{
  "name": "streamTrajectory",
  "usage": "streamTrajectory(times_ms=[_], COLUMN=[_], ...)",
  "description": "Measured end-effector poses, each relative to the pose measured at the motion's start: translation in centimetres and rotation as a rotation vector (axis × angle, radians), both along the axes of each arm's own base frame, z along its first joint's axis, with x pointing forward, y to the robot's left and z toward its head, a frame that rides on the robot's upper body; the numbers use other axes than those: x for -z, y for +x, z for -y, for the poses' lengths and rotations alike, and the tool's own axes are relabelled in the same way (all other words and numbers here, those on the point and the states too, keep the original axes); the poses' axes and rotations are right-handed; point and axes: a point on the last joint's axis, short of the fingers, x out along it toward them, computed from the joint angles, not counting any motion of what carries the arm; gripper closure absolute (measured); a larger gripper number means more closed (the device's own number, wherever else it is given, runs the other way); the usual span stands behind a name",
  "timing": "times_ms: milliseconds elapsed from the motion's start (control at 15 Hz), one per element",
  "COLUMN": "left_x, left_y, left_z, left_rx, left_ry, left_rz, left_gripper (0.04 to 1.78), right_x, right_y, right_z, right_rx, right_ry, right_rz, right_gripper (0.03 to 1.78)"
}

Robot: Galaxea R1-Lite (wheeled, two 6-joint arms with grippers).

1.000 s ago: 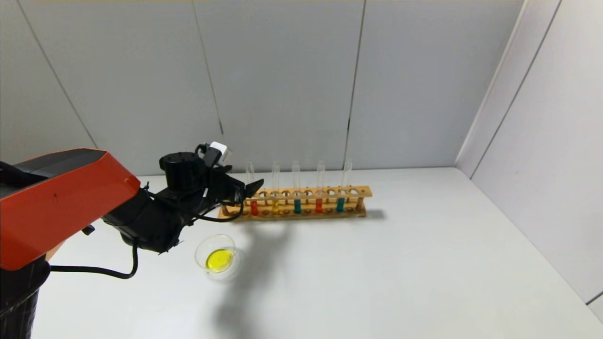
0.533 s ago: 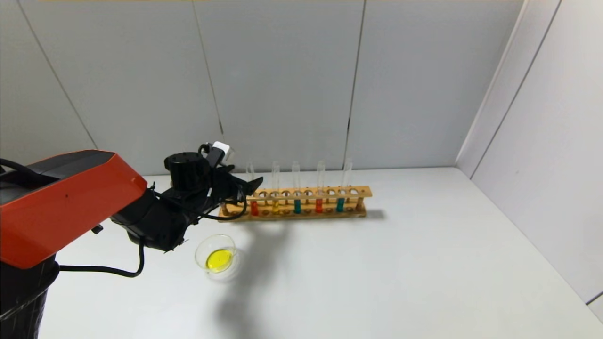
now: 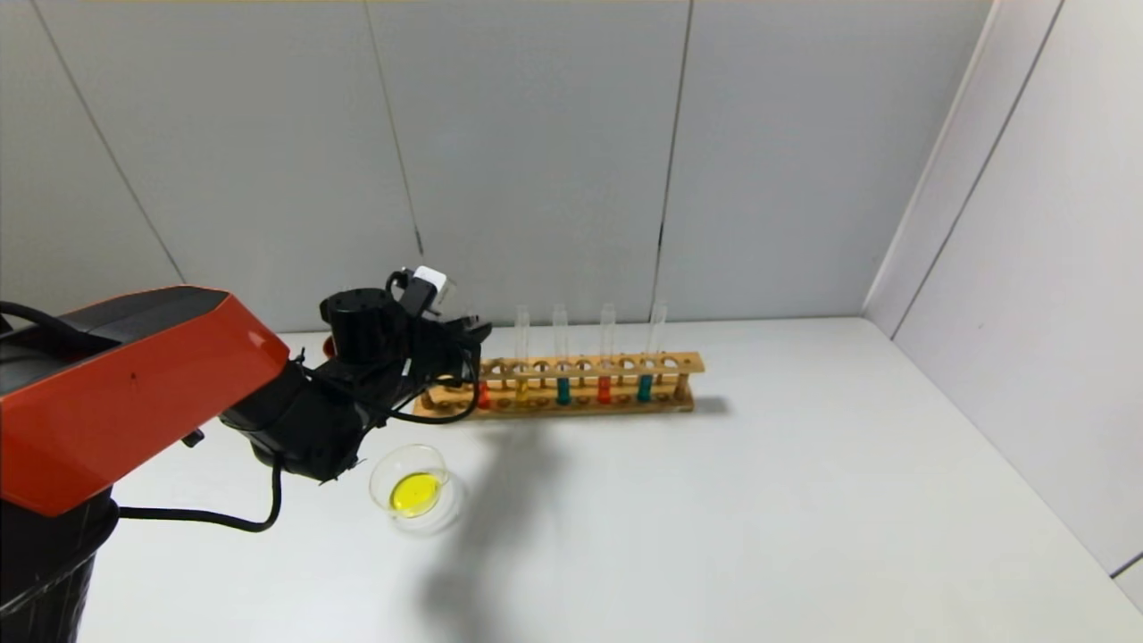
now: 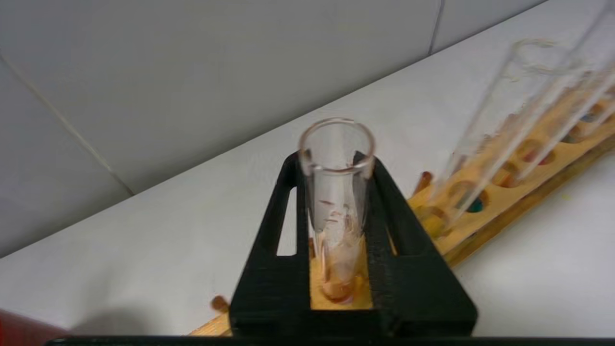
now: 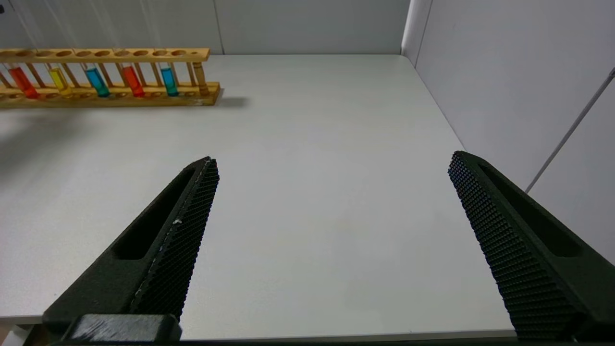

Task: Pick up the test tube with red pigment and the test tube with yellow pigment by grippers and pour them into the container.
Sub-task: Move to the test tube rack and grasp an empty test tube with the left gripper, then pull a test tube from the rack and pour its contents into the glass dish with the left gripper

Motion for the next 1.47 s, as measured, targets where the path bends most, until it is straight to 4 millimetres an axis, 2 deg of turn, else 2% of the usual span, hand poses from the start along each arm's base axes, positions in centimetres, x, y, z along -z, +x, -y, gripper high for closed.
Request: streamTrajectory(times_ms=[333, 533, 1000, 1467], left_x=[-1.0, -2.5, -9.7, -16.0], left_y=[-0.3, -0.5, -1.5, -5.1], left_z=[-0.1, 0.0, -0.4, -1.6], left_rx=[0.0, 0.003, 0.002, 0.0], left_ry=[-0.001, -0.003, 0.02, 0.056], left_rz=[0.023, 0.056, 0.163, 0.26], left_gripper=[1.49, 1.49, 1.49, 1.49], right_x=[0.0, 0.0, 0.0, 0.0], right_y=[0.0, 0.0, 0.0, 0.0], right_z=[0.0, 0.0, 0.0, 0.0], right_rx=[0.0, 0.0, 0.0, 0.0], right_ry=[0.0, 0.0, 0.0, 0.0], right_rz=[0.0, 0.0, 0.0, 0.0], right_gripper=[0.06, 0.06, 0.06, 0.06])
